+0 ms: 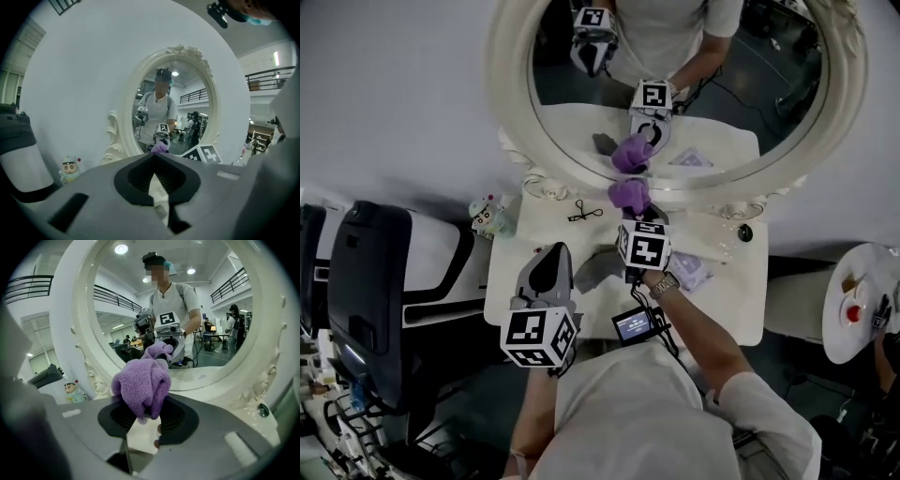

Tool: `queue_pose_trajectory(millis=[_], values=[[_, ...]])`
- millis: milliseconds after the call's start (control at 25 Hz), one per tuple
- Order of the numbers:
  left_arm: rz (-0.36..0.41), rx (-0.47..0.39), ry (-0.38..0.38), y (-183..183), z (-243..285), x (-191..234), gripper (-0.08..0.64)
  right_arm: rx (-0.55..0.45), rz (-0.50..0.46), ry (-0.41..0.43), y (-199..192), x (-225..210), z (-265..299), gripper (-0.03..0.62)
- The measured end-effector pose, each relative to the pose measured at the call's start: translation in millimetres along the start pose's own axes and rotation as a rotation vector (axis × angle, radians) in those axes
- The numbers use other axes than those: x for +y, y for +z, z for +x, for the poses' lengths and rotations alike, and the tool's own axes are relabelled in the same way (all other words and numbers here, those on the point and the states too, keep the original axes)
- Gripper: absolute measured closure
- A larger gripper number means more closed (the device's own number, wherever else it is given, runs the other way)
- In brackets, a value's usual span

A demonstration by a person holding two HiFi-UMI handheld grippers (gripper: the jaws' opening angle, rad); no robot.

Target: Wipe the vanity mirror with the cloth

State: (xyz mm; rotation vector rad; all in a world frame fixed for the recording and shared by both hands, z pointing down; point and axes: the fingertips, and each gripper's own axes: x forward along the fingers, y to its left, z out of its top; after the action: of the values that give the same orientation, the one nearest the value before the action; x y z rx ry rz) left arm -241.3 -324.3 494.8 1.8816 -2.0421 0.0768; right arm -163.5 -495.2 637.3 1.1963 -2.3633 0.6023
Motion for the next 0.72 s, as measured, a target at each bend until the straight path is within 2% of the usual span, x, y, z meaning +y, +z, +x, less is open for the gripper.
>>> queue_pose_trajectory(millis=[400,640,720], values=[[0.058,0.08,-0.354,-22.9,60.1,-129.7,0.558,-0.032,0.121,-0.285,-14.0,-156.6,-69.5,0.472],[0.092,0.101,-0.491,-32.9,58.8,-172.9,0.558,-0.049,0.187,-0.393,-36.1,-194.7,-115.5,0.472],[0.097,0.106,-0.525,-36.0,55.0,-178.9,0.558,-0.067,0.206,-0.403,-42.5,-196.4,-131.7,0.472]])
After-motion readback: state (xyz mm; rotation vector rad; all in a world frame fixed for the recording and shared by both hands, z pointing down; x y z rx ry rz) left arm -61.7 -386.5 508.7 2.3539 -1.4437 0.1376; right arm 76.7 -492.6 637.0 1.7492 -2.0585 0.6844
